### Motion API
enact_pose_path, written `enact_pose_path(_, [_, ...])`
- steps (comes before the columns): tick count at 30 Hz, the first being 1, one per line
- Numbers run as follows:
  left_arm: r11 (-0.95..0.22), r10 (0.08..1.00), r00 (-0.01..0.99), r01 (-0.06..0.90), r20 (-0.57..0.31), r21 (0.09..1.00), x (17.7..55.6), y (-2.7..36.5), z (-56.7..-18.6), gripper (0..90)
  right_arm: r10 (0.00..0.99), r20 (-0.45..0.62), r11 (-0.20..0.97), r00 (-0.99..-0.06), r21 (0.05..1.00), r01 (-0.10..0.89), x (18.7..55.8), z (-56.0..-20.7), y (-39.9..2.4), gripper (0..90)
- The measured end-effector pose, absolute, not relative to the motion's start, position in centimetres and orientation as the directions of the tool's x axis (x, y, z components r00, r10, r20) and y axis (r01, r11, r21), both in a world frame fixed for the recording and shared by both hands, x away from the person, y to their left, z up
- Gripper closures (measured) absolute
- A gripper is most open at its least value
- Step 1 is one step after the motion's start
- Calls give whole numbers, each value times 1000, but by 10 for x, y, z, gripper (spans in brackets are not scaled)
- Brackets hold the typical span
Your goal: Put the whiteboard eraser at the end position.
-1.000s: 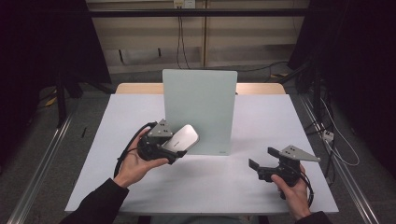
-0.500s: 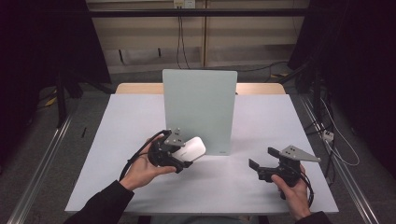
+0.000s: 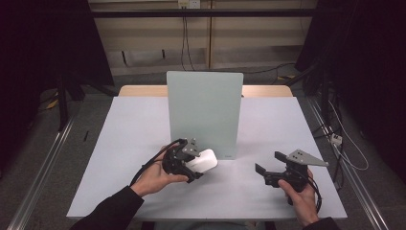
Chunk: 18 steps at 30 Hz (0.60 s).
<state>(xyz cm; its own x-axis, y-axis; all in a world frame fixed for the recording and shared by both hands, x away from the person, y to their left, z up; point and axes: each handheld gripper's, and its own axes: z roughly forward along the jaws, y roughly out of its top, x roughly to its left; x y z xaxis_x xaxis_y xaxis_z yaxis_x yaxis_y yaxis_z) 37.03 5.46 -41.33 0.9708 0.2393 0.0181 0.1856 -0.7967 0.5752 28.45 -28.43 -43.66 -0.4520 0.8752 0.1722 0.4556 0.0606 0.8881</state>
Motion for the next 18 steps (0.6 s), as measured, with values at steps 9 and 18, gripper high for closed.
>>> enact_pose_path(9, [-811, 236, 972, 191, 10, 552, 371, 44, -422, 311, 875, 170, 61, -452, 889, 454, 284, -437, -285, 71])
enact_pose_path(18, [-827, 220, 975, 172, 26, 535, 372, 37, -428, 310, 875, 172, 61, -452, 888, 456, 285, -437, -284, 70])
